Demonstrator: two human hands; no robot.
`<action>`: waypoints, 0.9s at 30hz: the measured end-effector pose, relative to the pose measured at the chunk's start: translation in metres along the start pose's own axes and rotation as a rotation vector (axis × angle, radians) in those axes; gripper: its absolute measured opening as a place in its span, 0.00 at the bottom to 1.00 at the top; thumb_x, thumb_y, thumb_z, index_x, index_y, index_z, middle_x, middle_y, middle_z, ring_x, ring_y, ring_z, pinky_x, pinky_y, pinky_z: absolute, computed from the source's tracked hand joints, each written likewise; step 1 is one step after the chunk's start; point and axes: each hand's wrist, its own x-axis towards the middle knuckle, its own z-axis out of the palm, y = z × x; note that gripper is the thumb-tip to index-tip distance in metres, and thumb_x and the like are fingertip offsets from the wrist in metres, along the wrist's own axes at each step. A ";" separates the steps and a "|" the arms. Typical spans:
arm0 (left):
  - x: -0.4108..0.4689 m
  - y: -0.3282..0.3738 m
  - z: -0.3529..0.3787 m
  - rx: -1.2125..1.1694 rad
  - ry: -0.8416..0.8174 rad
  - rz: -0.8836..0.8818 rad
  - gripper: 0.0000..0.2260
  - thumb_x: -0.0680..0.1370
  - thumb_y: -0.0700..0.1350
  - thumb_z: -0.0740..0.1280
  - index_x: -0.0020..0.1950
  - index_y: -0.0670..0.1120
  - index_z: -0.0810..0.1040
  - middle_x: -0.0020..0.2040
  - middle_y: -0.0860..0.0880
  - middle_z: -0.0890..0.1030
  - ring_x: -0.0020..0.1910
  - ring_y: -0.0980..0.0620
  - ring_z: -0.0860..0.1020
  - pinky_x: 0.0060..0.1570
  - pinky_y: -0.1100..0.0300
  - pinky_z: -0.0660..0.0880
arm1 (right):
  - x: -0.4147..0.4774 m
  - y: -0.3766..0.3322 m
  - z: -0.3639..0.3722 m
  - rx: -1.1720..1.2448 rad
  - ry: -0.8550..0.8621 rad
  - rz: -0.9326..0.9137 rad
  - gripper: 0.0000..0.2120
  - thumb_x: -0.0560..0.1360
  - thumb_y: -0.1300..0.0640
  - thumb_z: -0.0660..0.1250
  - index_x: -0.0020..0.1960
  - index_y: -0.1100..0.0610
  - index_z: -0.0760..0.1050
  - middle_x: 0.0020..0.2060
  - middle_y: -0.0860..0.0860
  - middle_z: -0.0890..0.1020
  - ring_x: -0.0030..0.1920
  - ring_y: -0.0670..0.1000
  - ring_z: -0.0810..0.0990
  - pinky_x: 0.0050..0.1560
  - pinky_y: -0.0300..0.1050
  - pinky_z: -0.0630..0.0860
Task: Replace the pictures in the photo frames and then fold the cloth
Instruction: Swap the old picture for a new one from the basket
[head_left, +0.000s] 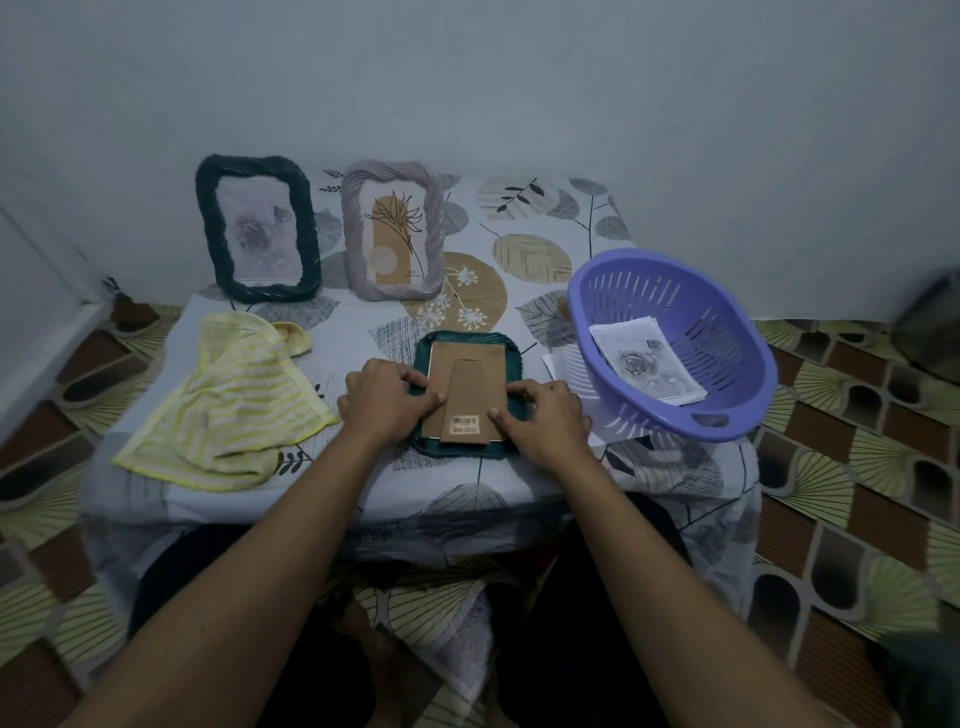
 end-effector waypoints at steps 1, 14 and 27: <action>0.001 -0.002 -0.001 -0.012 -0.008 -0.010 0.12 0.67 0.60 0.78 0.45 0.56 0.84 0.57 0.49 0.82 0.62 0.43 0.74 0.60 0.45 0.73 | 0.000 -0.001 0.001 0.002 -0.004 -0.002 0.24 0.75 0.39 0.69 0.69 0.45 0.73 0.64 0.54 0.70 0.68 0.57 0.66 0.65 0.53 0.64; 0.017 0.008 -0.001 -0.008 -0.017 -0.088 0.14 0.76 0.55 0.67 0.61 0.58 0.80 0.66 0.47 0.74 0.68 0.41 0.65 0.63 0.46 0.62 | 0.024 -0.014 0.017 -0.006 0.017 -0.185 0.28 0.80 0.44 0.59 0.78 0.49 0.60 0.79 0.52 0.57 0.79 0.54 0.51 0.76 0.58 0.50; 0.029 0.012 0.010 0.024 0.050 -0.055 0.09 0.78 0.56 0.67 0.55 0.58 0.82 0.66 0.50 0.74 0.67 0.42 0.65 0.61 0.45 0.62 | 0.038 -0.010 0.027 -0.280 0.013 -0.287 0.28 0.80 0.32 0.50 0.77 0.39 0.58 0.80 0.47 0.55 0.77 0.54 0.55 0.68 0.57 0.54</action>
